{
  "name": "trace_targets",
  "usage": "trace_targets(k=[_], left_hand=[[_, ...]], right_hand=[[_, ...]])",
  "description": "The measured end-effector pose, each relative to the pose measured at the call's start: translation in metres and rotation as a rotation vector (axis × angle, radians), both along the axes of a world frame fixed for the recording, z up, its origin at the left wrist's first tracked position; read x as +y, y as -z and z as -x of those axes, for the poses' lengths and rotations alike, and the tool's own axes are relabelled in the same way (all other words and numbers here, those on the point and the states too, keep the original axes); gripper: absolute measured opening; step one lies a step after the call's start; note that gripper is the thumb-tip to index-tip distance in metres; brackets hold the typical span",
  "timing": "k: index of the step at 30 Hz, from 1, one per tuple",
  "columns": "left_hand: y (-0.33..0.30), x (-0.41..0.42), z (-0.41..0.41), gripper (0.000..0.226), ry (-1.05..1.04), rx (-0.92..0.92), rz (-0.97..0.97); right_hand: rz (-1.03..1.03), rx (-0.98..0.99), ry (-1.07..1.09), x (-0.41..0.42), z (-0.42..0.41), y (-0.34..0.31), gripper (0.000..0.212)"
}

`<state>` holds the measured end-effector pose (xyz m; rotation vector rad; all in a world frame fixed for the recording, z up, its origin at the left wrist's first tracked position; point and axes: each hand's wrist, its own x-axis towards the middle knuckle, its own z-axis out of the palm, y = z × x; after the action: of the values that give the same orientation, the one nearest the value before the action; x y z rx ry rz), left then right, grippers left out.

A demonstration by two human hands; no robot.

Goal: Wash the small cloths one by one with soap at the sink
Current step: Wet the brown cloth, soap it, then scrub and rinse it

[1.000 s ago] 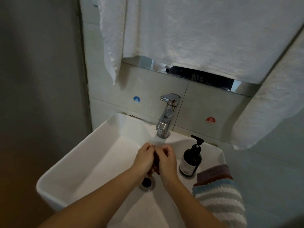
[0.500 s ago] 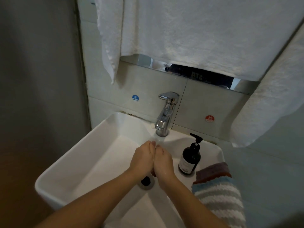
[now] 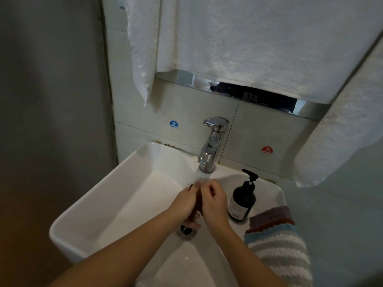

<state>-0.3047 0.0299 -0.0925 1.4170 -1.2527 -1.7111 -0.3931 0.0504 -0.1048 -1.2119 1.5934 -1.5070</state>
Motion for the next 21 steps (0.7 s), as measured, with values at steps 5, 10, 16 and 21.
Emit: trace_targets(k=[5, 10, 16, 21], left_hand=[[-0.002, -0.002, 0.003, 0.015, -0.096, 0.090, 0.266], [0.000, -0.003, 0.003, 0.017, -0.118, 0.074, 0.274], [0.000, -0.002, 0.008, 0.029, -0.124, -0.018, 0.275], [0.006, -0.005, 0.004, 0.032, -0.054, -0.088, 0.421]], right_hand=[[-0.229, 0.062, 0.002, -0.002, -0.001, 0.007, 0.043], [-0.354, 0.017, -0.040, -0.006, -0.005, -0.002, 0.062], [-0.230, 0.058, -0.009, -0.007, -0.009, -0.004, 0.025], [-0.150, 0.144, 0.012, -0.007, -0.007, -0.007, 0.026]])
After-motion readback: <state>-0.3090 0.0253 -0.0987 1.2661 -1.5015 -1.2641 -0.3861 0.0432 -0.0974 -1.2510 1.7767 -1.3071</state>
